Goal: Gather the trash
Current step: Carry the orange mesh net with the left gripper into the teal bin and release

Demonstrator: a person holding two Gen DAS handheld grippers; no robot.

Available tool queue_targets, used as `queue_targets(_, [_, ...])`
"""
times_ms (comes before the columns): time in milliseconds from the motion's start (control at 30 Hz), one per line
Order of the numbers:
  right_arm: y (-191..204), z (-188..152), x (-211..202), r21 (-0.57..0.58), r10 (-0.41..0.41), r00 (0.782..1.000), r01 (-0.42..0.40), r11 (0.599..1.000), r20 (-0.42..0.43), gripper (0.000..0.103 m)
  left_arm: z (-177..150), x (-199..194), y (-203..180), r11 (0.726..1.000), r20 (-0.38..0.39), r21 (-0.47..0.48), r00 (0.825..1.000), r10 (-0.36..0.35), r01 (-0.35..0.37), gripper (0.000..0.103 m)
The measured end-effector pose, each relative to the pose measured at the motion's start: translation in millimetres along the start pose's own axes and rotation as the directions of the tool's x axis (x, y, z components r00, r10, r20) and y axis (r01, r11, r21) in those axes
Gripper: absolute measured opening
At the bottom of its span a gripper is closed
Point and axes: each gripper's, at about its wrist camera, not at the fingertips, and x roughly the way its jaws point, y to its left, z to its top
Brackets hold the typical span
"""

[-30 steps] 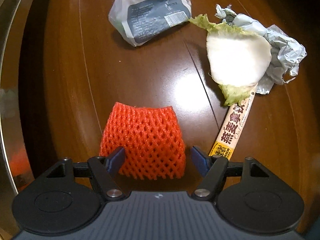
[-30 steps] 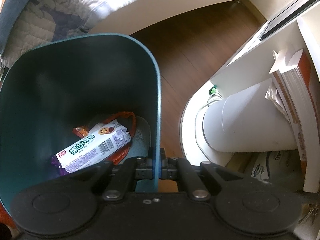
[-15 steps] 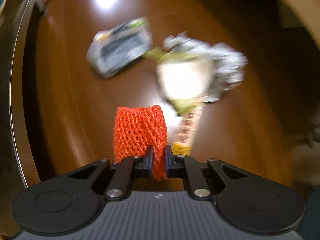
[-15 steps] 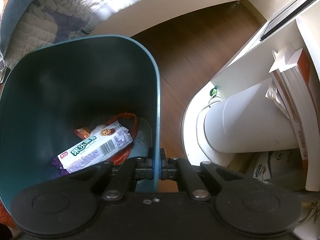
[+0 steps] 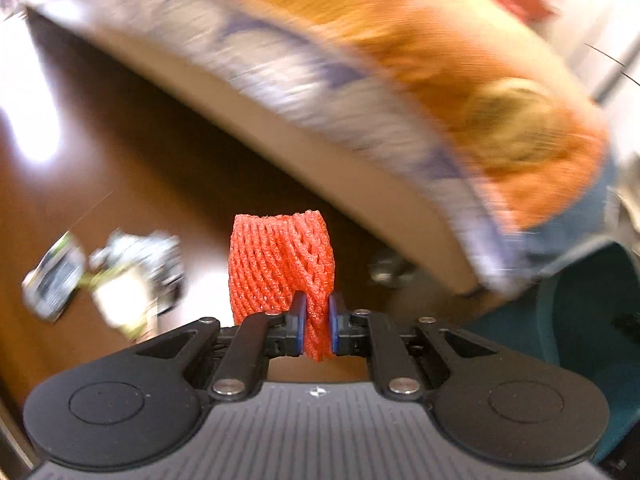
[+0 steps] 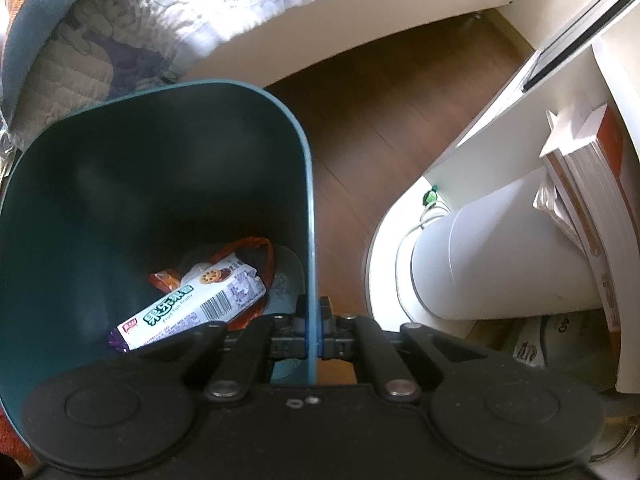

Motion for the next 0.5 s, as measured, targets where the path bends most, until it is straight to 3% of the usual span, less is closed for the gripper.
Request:
queue_targets(100, [2, 1, -2, -0.019, 0.004, 1.0, -0.004, 1.0, 0.017, 0.002, 4, -13, -49, 0.992, 0.013, 0.112, 0.998, -0.065, 0.063, 0.011])
queue_targets(200, [3, 3, -3, -0.032, 0.004, 1.0, -0.003, 0.999, 0.025, 0.002, 5, -24, -98, 0.96, 0.015, 0.246, 0.989, -0.145, 0.137, 0.011])
queue_targets(400, [5, 8, -5, -0.065, 0.002, 0.999, 0.0, 0.998, 0.04, 0.002, -12, -18, -184, 0.852, -0.072, 0.469, 0.971, -0.227, 0.233, 0.011])
queue_targets(500, [5, 8, -6, -0.074, 0.006, 0.999, -0.002, 0.997, 0.049, 0.003, -34, -15, -223, 0.776, -0.119, 0.571, 0.963, -0.243, 0.266, 0.011])
